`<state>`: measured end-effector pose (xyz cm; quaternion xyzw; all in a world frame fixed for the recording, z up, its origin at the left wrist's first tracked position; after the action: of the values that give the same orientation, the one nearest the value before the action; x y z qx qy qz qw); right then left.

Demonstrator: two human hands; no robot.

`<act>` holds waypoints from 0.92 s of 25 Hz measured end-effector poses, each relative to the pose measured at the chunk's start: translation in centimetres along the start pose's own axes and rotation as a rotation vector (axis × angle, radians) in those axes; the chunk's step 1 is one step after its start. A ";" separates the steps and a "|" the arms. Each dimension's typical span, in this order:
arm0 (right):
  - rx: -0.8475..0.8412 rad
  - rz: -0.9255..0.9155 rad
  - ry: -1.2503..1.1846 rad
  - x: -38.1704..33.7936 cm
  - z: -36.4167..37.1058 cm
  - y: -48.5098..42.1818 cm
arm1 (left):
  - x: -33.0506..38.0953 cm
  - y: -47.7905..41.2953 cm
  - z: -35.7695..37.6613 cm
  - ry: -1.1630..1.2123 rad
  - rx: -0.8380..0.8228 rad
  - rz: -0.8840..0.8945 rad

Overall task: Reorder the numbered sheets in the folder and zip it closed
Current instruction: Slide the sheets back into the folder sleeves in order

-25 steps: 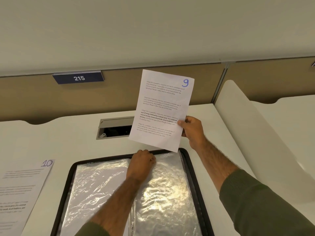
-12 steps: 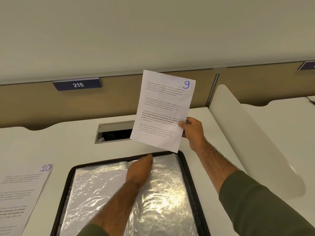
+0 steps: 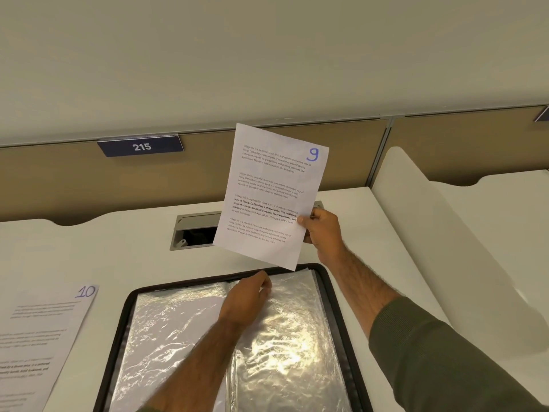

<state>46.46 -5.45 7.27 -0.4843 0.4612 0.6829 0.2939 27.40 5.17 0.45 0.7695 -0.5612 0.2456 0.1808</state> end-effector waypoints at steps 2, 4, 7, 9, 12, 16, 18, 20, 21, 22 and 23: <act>-0.003 0.004 0.009 0.3 0.6 -0.1 | 0.1 -0.1 -0.3 0.024 0.049 -0.011; -0.007 0.004 0.012 0.6 1.2 -0.4 | 0.3 -0.3 -0.6 0.044 0.076 -0.015; -0.006 -0.005 0.027 1.1 2.0 -0.8 | 0.3 -0.4 -0.7 0.089 0.080 -0.019; 0.004 -0.003 0.039 1.4 2.4 -1.3 | 0.1 -0.6 -0.7 0.151 0.064 -0.048; 0.015 -0.005 0.064 1.3 2.6 -1.8 | 0.0 -1.0 -0.7 0.158 0.041 -0.061; 0.025 -0.015 0.060 0.4 2.4 -1.8 | -0.2 -1.3 -0.8 0.186 0.028 -0.063; 0.032 -0.019 0.046 0.2 1.9 -1.5 | -0.2 -1.1 -0.7 0.211 0.044 -0.093; 0.036 -0.028 0.042 0.1 1.5 -1.4 | 0.2 -1.0 -0.9 0.144 0.081 -0.091; 0.039 -0.032 0.046 0.1 1.2 -1.4 | 0.5 -1.1 -1.0 0.086 0.090 -0.063; 0.042 -0.034 0.052 0.1 1.0 -1.4 | 0.9 -1.1 -1.1 0.041 0.096 -0.022; 0.046 -0.035 0.054 0.2 0.7 -1.4 | 1.4 -1.0 -1.1 -0.005 0.096 0.014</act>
<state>47.32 -4.26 6.70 -0.5037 0.4760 0.6536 0.3041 28.54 5.00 2.19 0.7740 -0.5544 0.2717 0.1406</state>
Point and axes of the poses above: each hand's wrist, its own y-axis away from the middle knuckle, its own z-axis out of the palm, x = y × z, the point moved 6 cm from there along -y, towards the middle knuckle, and after that the axes turned 8 degrees about z, right-handed, at the moved point
